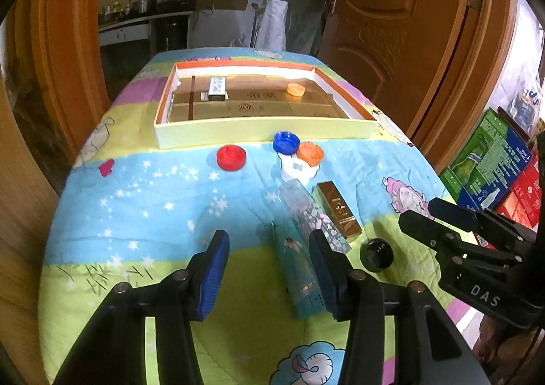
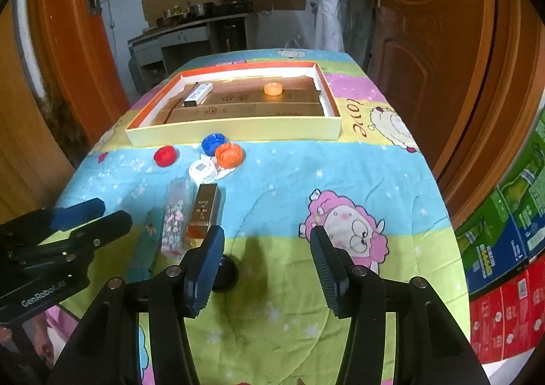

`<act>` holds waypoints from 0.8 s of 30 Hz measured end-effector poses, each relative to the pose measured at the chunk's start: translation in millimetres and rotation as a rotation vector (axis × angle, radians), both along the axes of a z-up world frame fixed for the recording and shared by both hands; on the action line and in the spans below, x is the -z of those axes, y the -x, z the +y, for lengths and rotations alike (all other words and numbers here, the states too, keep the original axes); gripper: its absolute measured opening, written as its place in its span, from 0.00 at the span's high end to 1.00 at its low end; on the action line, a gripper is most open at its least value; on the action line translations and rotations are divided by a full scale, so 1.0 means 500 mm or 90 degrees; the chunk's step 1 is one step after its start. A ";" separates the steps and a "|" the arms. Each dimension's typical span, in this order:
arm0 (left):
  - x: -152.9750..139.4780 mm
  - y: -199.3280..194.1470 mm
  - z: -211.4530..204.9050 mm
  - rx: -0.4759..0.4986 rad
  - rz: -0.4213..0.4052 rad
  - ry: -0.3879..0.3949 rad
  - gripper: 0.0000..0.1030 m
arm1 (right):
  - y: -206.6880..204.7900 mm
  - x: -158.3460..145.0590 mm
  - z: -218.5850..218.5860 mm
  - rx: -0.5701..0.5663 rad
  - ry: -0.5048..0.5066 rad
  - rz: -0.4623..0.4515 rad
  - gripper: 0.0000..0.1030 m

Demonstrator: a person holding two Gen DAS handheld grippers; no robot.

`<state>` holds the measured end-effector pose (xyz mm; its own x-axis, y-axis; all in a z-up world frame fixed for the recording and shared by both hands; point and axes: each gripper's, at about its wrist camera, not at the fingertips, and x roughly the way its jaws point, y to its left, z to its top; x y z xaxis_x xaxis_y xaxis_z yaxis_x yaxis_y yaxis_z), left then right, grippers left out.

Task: Organize rigid objects
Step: 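Grasp the teal tube with the left tool while the right tool grasps the black cap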

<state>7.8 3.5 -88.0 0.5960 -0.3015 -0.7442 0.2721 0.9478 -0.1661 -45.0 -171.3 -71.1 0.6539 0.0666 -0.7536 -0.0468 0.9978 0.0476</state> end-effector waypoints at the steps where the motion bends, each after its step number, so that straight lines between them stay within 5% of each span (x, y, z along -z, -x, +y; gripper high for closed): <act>1: 0.006 -0.002 -0.002 0.001 0.006 0.000 0.52 | 0.002 0.001 0.000 0.000 0.000 0.001 0.47; 17: 0.051 -0.018 -0.032 0.004 0.041 -0.001 0.59 | 0.009 0.018 0.005 -0.007 0.003 0.012 0.47; 24: 0.055 -0.014 -0.042 0.028 0.034 0.015 0.76 | 0.013 0.029 0.014 -0.034 -0.023 0.026 0.47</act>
